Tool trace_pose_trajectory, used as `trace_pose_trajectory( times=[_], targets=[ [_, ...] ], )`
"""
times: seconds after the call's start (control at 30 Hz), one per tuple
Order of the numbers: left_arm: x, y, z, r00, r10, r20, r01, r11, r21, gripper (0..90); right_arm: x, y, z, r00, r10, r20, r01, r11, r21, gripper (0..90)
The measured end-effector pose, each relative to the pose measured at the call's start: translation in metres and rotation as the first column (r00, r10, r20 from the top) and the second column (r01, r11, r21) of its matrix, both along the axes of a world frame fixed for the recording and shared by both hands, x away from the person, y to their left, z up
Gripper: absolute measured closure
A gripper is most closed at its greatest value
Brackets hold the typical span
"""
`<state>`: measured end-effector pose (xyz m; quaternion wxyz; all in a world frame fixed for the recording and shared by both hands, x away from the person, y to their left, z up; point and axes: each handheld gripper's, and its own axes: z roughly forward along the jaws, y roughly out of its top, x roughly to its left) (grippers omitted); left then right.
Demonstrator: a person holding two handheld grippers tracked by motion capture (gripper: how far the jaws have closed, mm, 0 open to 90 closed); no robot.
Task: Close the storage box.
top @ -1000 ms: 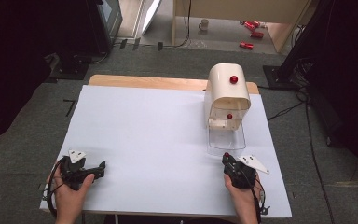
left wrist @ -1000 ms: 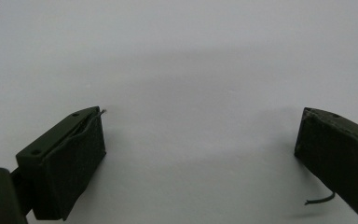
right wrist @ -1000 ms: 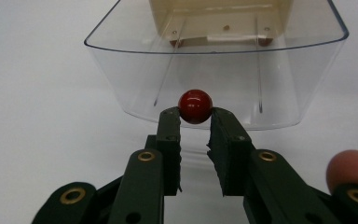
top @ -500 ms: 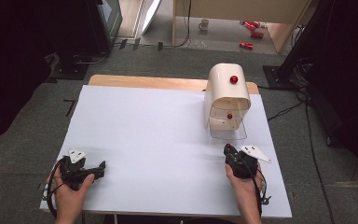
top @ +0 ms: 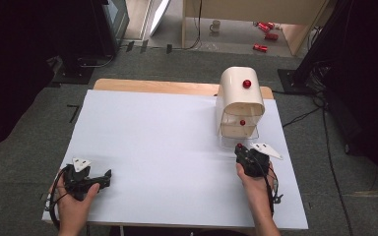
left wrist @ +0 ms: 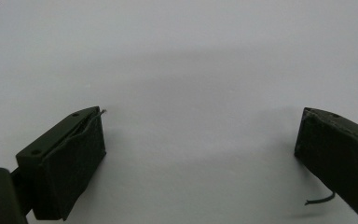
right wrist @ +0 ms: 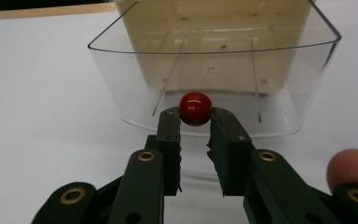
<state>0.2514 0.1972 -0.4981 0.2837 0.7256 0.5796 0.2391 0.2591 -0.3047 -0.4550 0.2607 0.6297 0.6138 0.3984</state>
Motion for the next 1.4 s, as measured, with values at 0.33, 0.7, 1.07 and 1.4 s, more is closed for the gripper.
trace_pose_trajectory(
  times=[0.33, 0.7, 1.07, 1.4],
  targets=[
    [0.000, 0.000, 0.000, 1.0000, 0.000, 0.000, 0.000, 1.0000, 0.000, 1.6, 0.015, 0.000, -0.002, 0.9999, -0.010, -0.003, 0.010, 0.9999, 0.003, 75.4],
    [0.000, 0.000, 0.000, 1.0000, -0.001, -0.001, 0.001, 1.0000, 0.001, 1.6, 0.030, -0.001, -0.006, 0.9998, -0.015, -0.014, 0.015, 0.9999, -0.006, 75.5],
    [0.000, 0.000, 0.000, 1.0000, -0.001, 0.000, 0.001, 1.0000, 0.000, 1.6, 0.041, -0.001, -0.014, 0.9993, -0.020, -0.030, 0.020, 0.9996, -0.018, 75.5],
    [0.000, 0.000, 0.000, 1.0000, 0.000, 0.000, 0.000, 1.0000, 0.000, 1.6, 0.047, -0.001, -0.018, 0.9992, -0.026, -0.031, 0.026, 0.9995, -0.020, 75.5]
  ],
)
